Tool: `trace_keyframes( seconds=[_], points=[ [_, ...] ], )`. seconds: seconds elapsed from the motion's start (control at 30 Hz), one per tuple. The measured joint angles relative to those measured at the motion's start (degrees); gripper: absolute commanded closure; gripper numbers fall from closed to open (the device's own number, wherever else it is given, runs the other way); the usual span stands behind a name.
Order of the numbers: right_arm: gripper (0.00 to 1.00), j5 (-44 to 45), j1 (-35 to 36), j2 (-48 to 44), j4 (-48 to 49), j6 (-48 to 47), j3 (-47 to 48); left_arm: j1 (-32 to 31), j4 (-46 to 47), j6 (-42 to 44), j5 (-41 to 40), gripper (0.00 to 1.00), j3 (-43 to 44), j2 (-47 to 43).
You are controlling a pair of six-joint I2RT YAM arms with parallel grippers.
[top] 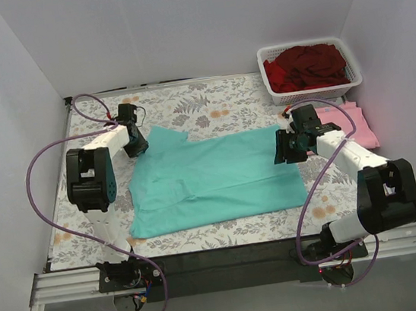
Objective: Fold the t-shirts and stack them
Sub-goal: Fold the tshirt
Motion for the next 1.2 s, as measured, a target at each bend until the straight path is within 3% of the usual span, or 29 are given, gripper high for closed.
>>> trace_keyframes(
  seconds=[0.07, 0.17, 0.23, 0.3, 0.53, 0.87, 1.2],
  points=[
    [0.46, 0.22, 0.00, 0.26, -0.04, 0.15, 0.31, 0.00, 0.09, 0.09, -0.07, 0.70, -0.09, 0.07],
    [0.46, 1.11, 0.00, 1.18, -0.13, 0.50, 2.49, 0.00, 0.24, 0.09, -0.02, 0.79, -0.24, 0.07],
    [0.46, 2.36, 0.00, 2.54, 0.09, 0.46, 5.22, 0.02, 0.39, 0.07, 0.00, 0.93, -0.46, -0.02],
    [0.46, 4.09, 0.00, 4.28, 0.68, 0.17, 8.26, 0.13, 0.70, 0.04, 0.04, 1.00, -0.79, -0.15],
    [0.49, 7.91, -2.16, 11.23, 7.06, -1.46, 14.19, 0.26, 2.43, 0.04, 0.26, 1.00, -2.58, -1.22],
    [0.50, 5.27, -4.09, 26.49, 12.98, -5.86, 23.04, 0.37, 2.89, 0.04, 0.66, 1.00, -2.93, -1.42],
    [0.52, 3.13, -4.50, 32.85, 14.47, -8.07, 25.29, 0.46, 2.95, 0.04, 1.05, 1.00, -2.93, -1.42]
  ],
)
